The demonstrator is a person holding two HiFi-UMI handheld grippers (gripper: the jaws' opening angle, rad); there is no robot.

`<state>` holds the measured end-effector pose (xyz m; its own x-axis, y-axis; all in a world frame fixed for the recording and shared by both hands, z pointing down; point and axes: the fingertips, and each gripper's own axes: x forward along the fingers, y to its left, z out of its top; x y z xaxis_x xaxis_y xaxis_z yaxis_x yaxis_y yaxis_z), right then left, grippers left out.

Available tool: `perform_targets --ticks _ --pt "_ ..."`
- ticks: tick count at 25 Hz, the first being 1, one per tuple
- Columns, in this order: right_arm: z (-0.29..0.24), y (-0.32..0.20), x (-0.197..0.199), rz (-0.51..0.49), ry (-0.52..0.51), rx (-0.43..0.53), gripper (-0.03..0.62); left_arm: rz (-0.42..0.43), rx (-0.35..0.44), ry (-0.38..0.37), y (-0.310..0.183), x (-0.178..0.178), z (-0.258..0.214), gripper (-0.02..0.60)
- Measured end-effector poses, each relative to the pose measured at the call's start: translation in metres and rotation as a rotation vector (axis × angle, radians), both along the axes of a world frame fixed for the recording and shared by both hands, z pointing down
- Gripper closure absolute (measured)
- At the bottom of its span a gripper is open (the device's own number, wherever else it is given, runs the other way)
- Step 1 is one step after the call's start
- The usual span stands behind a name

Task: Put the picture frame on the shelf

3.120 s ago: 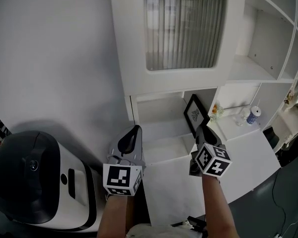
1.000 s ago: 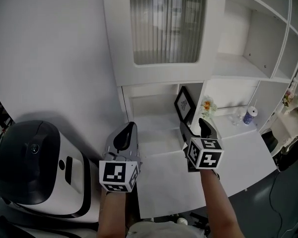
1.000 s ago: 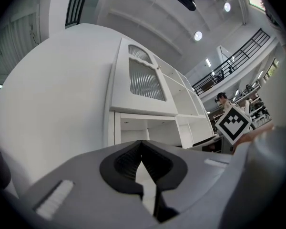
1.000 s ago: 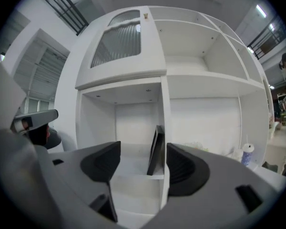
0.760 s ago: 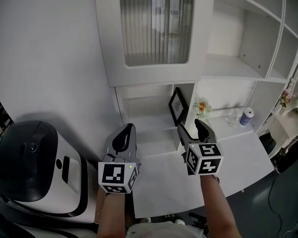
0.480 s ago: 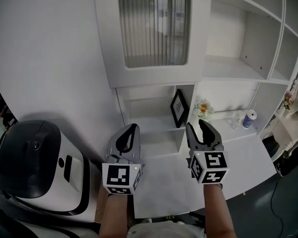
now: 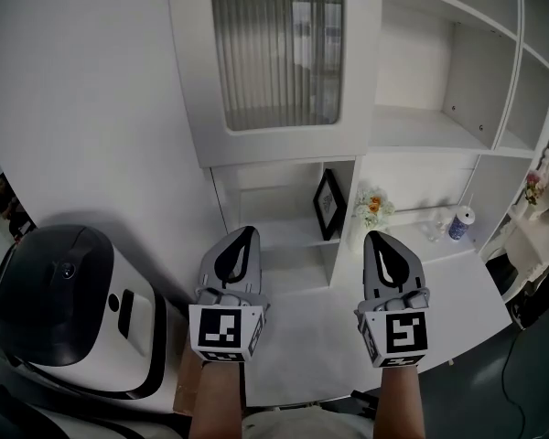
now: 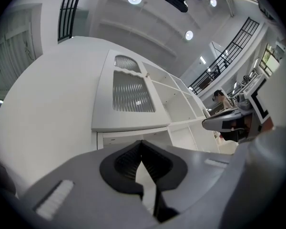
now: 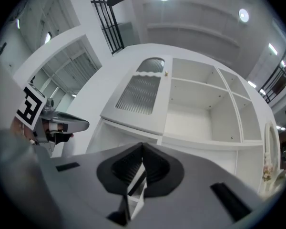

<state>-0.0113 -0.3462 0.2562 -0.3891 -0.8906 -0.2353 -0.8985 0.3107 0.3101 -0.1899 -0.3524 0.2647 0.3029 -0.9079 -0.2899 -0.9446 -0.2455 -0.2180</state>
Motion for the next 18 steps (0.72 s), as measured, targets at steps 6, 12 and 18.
perform_targets --ticks 6,12,18 --pt "0.004 0.006 -0.004 -0.012 0.014 -0.018 0.585 0.016 0.046 0.036 0.011 0.006 -0.015 0.572" --pt "0.004 0.006 0.007 -0.007 -0.026 -0.038 0.585 0.015 0.046 0.026 0.014 0.011 -0.014 0.572" --pt "0.001 0.007 0.019 0.003 -0.048 -0.039 0.585 0.001 0.046 -0.023 0.014 0.018 -0.010 0.572"
